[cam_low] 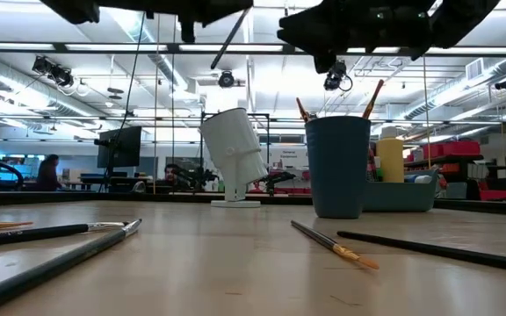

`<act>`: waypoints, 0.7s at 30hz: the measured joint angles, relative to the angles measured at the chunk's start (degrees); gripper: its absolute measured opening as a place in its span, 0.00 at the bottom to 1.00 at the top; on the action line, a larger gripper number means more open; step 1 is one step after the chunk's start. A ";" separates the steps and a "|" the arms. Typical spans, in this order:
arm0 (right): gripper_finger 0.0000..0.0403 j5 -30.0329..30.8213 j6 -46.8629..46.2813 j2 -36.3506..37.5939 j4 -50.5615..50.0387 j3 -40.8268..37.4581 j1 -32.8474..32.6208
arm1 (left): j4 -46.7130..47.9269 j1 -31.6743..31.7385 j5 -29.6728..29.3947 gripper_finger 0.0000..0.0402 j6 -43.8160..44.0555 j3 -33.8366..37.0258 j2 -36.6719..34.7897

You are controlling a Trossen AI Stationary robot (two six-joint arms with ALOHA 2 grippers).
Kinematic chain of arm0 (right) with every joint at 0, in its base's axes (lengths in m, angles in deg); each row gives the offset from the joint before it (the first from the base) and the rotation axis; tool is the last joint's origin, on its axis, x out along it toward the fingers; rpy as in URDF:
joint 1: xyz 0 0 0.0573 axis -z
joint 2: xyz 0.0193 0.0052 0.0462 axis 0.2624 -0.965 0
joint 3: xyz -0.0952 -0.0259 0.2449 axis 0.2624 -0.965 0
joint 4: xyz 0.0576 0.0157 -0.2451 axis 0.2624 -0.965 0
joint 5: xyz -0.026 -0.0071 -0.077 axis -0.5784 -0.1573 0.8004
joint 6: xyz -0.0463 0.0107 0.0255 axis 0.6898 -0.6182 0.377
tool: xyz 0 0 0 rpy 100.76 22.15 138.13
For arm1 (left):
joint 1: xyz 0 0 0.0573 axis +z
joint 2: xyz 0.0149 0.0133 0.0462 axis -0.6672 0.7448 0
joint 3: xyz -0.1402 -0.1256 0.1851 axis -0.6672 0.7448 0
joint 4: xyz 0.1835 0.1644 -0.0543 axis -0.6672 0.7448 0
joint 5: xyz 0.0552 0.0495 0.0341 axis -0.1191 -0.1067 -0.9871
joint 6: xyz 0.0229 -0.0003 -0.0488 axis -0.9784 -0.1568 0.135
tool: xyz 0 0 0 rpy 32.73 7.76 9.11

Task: Pick & Place Paint Supplies
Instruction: Put the gold paintbrush into the blue cup

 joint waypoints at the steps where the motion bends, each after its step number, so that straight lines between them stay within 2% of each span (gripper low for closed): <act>1: 0.33 0.01 -2.01 -0.82 2.08 0.00 0.00 | -1.02 0.00 0.85 0.00 -1.73 0.01 0.15; 5: 0.33 -0.33 -7.99 -4.86 9.86 0.00 0.00 | -4.12 -0.02 3.19 0.01 -7.37 0.02 1.68; 10: 0.33 -5.59 -9.34 -8.80 18.46 -0.02 0.02 | -6.60 -0.02 2.70 0.00 -9.07 0.03 3.22; 13: 0.33 -7.44 -9.42 -9.60 20.27 -0.02 -0.01 | -6.55 -0.02 1.69 0.01 -10.00 0.04 3.23; 21: 0.33 -6.51 -9.41 -9.60 21.41 0.00 0.00 | -8.15 -0.02 2.16 0.01 -12.42 0.02 3.23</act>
